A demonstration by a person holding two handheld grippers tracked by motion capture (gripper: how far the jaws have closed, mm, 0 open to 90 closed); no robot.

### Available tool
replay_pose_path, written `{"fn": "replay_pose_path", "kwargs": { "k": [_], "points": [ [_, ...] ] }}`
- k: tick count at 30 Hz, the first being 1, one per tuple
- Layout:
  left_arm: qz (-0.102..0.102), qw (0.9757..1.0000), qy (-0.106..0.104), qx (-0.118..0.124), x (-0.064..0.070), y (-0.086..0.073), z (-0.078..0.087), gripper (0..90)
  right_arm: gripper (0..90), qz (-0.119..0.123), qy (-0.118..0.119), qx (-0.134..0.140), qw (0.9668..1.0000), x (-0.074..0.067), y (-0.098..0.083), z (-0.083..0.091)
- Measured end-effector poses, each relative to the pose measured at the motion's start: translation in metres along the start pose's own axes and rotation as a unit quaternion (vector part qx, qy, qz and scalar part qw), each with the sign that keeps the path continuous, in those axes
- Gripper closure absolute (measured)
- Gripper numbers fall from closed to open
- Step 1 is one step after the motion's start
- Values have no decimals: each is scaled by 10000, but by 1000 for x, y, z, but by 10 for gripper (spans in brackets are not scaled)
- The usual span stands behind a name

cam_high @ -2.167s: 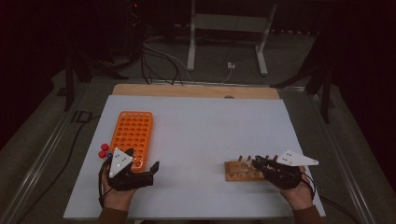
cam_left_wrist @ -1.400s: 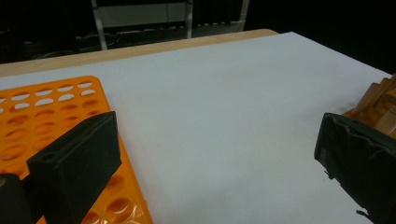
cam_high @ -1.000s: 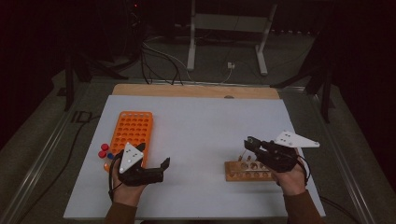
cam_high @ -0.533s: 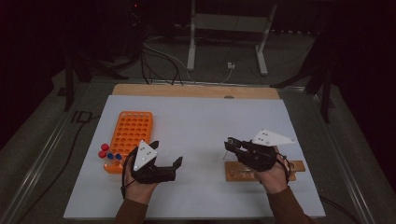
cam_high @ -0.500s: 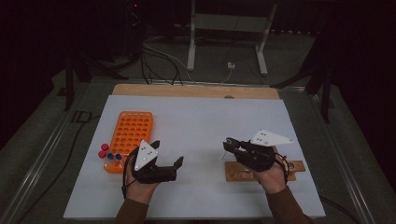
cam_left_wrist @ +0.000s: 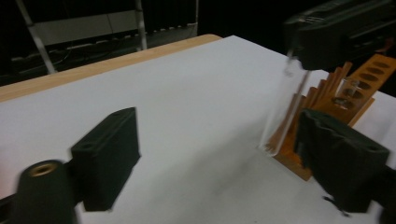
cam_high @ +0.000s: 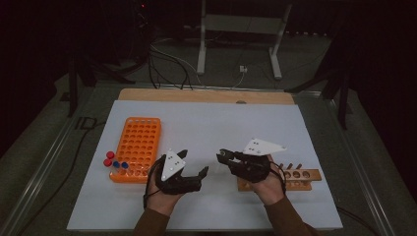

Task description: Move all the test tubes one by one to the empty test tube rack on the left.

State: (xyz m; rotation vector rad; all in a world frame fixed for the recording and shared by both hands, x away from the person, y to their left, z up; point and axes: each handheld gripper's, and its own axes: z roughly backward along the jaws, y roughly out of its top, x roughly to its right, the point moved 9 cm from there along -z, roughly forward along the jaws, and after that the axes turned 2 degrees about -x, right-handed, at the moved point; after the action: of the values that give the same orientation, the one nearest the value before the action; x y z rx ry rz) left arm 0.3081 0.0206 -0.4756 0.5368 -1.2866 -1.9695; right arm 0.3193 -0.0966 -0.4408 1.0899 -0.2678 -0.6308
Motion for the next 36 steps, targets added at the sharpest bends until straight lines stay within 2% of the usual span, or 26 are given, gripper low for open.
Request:
{"fn": "replay_pose_path", "kwargs": {
  "k": [4,8,13,16,18,25,31,36],
  "points": [
    [-46,9999,-90,-35,6,-2,-3,270,765,35,95,-20,9999,-8,1,-7],
    [-134,9992,-380,-57,15,-3,-6,461,765,61,177,-32,9998,-15,3,-12],
    [-180,9982,-563,-88,21,-4,-8,644,765,113,265,-71,9996,-22,3,-16],
    [-228,9979,-597,-91,22,-4,-8,731,765,112,282,-81,9995,-24,2,-18],
    [-293,9978,-590,-108,23,-5,-8,754,765,103,292,-79,9995,-24,1,-19],
    [-330,9979,-560,-67,23,-5,-6,764,739,97,333,-70,9994,-25,1,-18],
    [-267,9988,-403,-46,14,-6,-4,765,453,-17,416,44,9991,-23,4,-13],
    [-148,9997,-197,-45,-2,-10,5,765,323,-126,209,117,9996,-11,3,-6]
  ]
}}
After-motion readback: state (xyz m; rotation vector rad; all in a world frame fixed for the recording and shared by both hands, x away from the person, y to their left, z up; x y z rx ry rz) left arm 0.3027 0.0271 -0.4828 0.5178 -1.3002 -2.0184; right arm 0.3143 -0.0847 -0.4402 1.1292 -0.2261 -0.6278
